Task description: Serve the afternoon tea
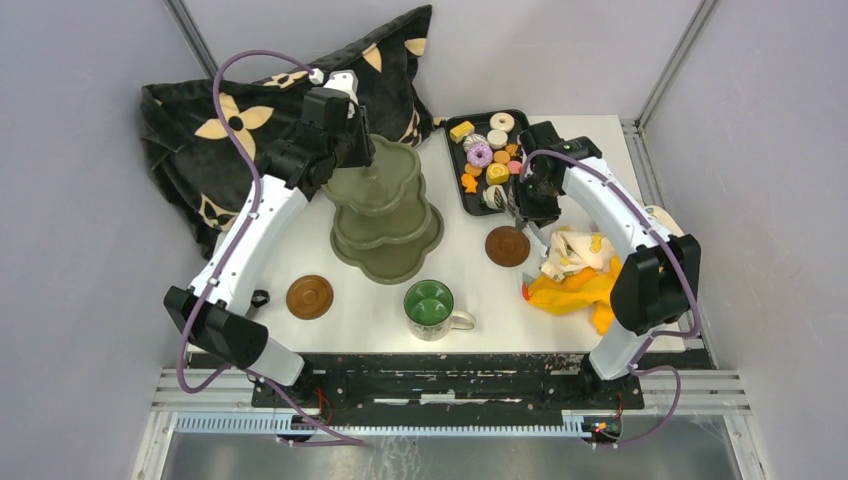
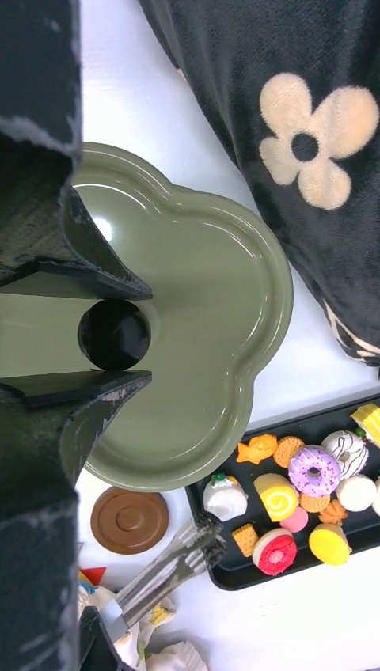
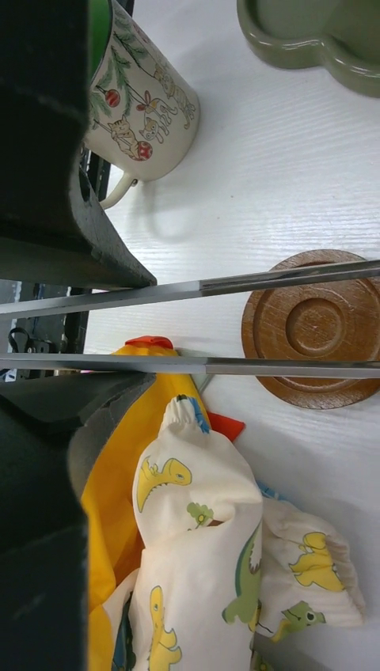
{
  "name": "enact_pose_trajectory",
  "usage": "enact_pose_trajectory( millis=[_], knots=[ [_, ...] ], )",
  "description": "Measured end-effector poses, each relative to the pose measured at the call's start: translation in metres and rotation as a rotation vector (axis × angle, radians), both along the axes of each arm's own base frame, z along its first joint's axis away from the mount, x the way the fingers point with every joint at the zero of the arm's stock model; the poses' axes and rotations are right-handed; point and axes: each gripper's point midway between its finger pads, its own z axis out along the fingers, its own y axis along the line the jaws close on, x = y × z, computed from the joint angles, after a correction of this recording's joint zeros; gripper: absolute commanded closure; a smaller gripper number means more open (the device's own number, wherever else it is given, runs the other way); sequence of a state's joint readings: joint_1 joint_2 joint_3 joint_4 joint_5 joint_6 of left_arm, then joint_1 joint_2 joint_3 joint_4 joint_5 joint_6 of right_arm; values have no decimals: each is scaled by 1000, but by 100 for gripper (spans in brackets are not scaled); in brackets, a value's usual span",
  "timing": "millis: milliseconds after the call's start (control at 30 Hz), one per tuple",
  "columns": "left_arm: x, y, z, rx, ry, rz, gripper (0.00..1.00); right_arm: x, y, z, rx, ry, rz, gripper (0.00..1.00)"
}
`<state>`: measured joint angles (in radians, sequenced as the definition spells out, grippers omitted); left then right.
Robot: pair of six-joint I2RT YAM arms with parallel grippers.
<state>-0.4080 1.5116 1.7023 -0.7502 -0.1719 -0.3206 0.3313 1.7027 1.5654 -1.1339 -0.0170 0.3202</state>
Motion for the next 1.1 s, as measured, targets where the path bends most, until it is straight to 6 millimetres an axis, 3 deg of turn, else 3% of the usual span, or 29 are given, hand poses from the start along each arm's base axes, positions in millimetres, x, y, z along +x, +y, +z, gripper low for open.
enact_pose_trajectory(
  millis=[167,267,567,633,800,933,1100],
  knots=[
    [1,-3,0,-1,-5,-5,95,8,0,-6,-18,12,9,53],
    [6,-5,0,-5,-14,-4,85,11,0,-10,-27,19,18,53],
    [10,-10,1,-11,-27,-11,69,17,1,-17,-36,25,35,51],
    [10,-11,1,-12,-27,-13,60,20,3,-17,-33,19,37,49],
    [10,-13,2,-23,-31,-16,27,33,7,-19,-27,6,47,46],
    [10,-18,5,-39,-42,-30,13,37,10,-24,-25,7,53,56],
    [10,-19,10,-42,-49,-32,11,38,11,-26,-21,12,56,78]
  ],
)
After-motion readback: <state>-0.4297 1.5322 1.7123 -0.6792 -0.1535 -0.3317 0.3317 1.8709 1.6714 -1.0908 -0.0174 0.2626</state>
